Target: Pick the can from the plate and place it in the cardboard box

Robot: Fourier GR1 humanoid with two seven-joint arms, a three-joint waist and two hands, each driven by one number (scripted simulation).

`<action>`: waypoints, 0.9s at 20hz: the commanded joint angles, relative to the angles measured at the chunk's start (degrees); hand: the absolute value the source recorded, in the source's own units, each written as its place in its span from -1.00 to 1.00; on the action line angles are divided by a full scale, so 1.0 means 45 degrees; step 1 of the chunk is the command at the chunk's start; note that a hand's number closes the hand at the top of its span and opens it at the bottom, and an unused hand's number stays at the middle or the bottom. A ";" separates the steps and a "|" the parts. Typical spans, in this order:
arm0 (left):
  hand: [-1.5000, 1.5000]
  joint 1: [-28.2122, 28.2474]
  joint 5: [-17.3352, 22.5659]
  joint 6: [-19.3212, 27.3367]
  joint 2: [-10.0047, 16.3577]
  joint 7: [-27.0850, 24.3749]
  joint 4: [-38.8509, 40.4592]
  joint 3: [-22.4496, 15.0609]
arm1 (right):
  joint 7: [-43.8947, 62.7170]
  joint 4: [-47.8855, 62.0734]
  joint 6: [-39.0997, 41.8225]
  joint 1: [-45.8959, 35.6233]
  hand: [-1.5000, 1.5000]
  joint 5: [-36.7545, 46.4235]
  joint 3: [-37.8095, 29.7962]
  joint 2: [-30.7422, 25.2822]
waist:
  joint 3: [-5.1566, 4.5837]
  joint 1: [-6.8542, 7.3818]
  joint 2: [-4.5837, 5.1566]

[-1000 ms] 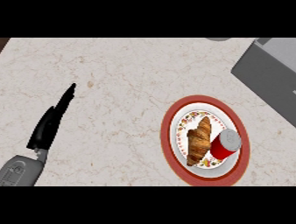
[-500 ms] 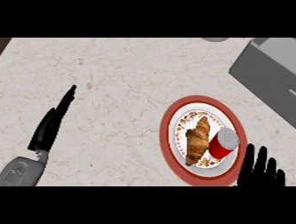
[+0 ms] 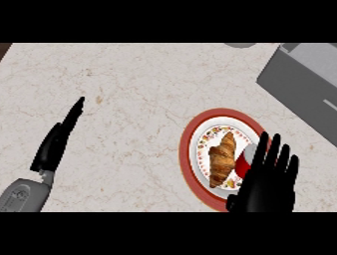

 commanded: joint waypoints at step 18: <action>0.00 -0.0516 -0.1070 -0.0857 -0.0915 -0.0058 0.0721 0.1107 | 0.0002 0.3406 -0.1947 -0.1724 1.00 -0.2182 -0.2094 0.0080 | 0.0004 -0.0124 -0.0019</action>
